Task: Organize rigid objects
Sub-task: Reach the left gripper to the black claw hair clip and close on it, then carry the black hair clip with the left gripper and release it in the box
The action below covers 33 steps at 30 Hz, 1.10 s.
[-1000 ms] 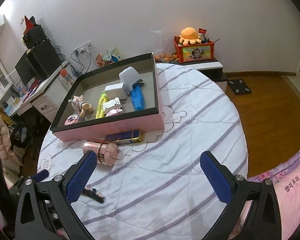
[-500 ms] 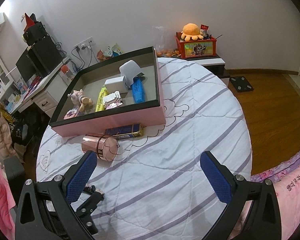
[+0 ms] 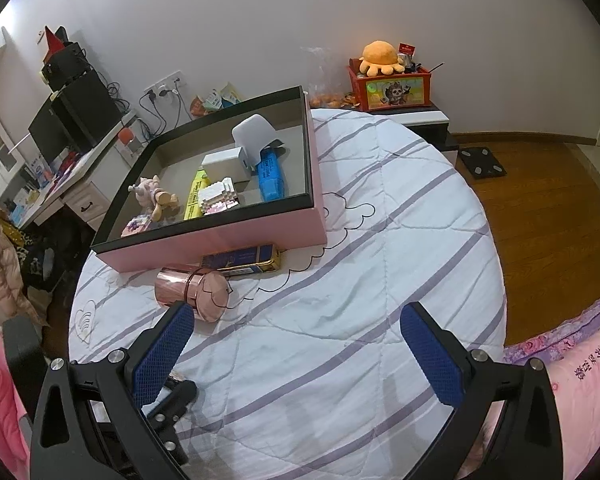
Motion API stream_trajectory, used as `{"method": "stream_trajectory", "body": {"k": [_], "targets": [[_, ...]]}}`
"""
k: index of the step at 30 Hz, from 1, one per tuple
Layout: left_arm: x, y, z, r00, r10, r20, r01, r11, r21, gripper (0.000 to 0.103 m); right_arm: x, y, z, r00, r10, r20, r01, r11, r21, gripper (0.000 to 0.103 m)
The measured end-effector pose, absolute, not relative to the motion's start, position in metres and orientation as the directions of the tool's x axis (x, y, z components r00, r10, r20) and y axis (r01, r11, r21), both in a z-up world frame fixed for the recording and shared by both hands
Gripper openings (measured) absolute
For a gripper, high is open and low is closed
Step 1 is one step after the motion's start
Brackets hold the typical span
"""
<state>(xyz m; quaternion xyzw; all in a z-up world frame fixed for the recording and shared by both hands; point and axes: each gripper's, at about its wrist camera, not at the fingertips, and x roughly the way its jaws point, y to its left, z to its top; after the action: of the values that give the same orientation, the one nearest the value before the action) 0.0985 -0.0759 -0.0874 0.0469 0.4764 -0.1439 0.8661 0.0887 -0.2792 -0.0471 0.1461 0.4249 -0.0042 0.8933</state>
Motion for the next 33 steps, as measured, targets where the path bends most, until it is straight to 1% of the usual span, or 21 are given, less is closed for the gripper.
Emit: {"method": "stream_trajectory", "body": {"k": [8, 17, 21, 26, 33], "targets": [[0.122, -0.06, -0.046, 0.585, -0.196, -0.787, 0.248, 0.967, -0.057, 0.099, 0.095, -0.278, -0.044, 0.642, 0.117, -0.757, 0.127, 0.958, 0.256, 0.103], [0.187, -0.052, -0.016, 0.64, -0.152, -0.753, 0.207, 0.978, -0.021, 0.099, 0.122, -0.273, -0.037, 0.647, 0.121, -0.753, 0.108, 0.963, 0.248, 0.103], [0.217, -0.056, -0.019, 0.628, -0.153, -0.763, 0.219, 0.975, -0.016, 0.099, 0.141, -0.27, -0.035, 0.646, 0.128, -0.753, 0.097, 0.964, 0.247, 0.103], [0.246, -0.07, -0.032, 0.581, -0.182, -0.793, 0.248, 0.968, -0.04, 0.099, 0.164, -0.273, -0.035, 0.646, 0.129, -0.753, 0.092, 0.965, 0.245, 0.103], [0.254, -0.079, -0.056, 0.517, -0.2, -0.832, 0.261, 0.963, -0.069, 0.099, 0.18, -0.283, -0.039, 0.641, 0.116, -0.759, 0.117, 0.962, 0.246, 0.103]]}}
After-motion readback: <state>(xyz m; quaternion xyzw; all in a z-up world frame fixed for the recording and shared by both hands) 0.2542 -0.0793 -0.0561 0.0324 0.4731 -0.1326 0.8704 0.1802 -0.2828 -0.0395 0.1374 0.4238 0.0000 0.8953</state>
